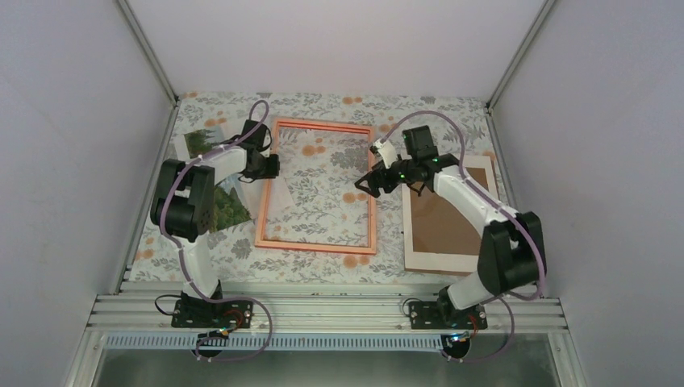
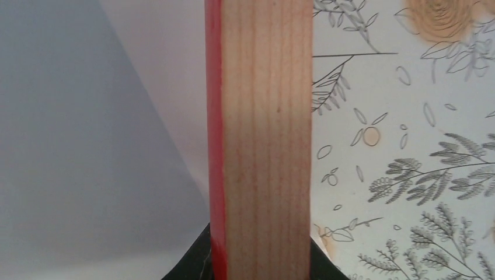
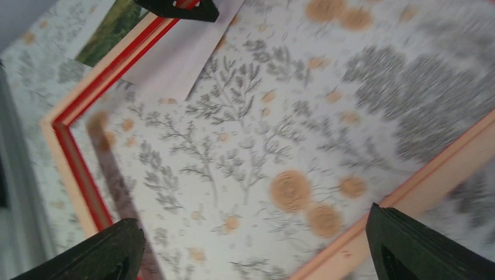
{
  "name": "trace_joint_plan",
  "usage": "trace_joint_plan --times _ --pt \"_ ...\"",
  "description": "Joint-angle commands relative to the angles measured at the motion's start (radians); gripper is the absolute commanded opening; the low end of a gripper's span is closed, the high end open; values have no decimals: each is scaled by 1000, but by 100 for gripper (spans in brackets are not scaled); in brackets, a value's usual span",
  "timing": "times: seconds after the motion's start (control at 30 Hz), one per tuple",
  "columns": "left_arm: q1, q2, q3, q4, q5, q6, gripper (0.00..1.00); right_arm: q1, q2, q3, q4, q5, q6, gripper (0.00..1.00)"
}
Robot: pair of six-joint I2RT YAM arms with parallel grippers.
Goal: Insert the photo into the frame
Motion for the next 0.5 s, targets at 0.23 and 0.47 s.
trace_joint_plan --times 0.23,0.47 --pt "-7 -10 -2 31 -27 39 41 -147 205 -13 6 -190 351 83" --pt "-101 -186 -86 150 -51 177 96 -177 285 -44 49 -215 406 82"
